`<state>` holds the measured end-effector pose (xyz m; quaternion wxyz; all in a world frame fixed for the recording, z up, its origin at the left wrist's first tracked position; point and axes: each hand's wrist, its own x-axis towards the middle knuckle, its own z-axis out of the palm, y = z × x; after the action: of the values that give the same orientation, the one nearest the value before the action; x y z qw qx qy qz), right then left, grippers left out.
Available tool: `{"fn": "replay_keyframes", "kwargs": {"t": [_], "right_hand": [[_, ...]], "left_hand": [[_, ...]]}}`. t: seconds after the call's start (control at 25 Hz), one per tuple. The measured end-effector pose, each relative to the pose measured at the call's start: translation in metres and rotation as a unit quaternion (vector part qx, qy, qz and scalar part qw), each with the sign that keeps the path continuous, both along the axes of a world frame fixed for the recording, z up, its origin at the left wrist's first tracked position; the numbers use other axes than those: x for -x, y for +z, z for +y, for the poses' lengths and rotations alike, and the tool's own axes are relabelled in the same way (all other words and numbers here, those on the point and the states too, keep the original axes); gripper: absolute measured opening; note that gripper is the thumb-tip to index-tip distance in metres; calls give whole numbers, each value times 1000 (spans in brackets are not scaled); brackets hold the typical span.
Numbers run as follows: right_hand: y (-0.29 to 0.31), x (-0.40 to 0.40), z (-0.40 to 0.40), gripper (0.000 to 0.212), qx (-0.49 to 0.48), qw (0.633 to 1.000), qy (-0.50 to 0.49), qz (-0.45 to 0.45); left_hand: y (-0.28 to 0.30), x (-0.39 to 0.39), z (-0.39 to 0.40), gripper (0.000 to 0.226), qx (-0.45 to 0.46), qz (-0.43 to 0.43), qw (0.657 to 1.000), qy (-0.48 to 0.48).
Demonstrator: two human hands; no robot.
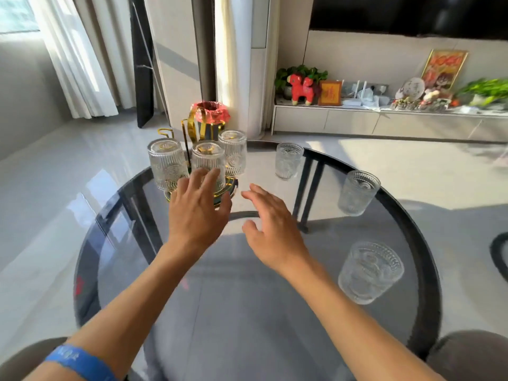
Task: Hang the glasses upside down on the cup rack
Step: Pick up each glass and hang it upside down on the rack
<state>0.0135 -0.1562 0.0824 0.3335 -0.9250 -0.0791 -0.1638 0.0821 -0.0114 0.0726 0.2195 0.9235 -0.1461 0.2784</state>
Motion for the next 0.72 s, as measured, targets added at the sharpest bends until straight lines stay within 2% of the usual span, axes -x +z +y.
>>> {"fn": "replay_keyframes", "kwargs": {"t": [0.08,0.12,0.2,0.32,0.4,0.48,0.56,0.64,0.72], "right_hand": [[-19,38,-22,41,55,997,-53,15],[-22,50,-34,39,116,990,-84,18],[-16,62,-56,44,264,955,-131,42],[-1,70,-81,65,398,890,-125,184],[9,74,-97,79,428,849,-111,290],[20,80,-113,79,430,826,-98,351],[28,73,-120,70,421,831,-77,354],[34,66,-117,64,375,860,-47,343],[35,60,-109,60,318,897,-19,307]], "left_hand": [[-34,30,-26,55,-15,130,991,-25],[-49,39,-36,57,-59,196,978,-28],[-75,49,-47,60,-183,271,944,-34],[-88,53,-48,62,-259,307,914,-62],[-88,53,-41,65,-268,312,908,-79],[-88,57,-38,65,-272,313,906,-89],[-88,60,-38,64,-254,312,912,-78],[-82,61,-40,63,-232,318,916,-72],[-71,63,-42,59,-172,317,929,-83]]}}
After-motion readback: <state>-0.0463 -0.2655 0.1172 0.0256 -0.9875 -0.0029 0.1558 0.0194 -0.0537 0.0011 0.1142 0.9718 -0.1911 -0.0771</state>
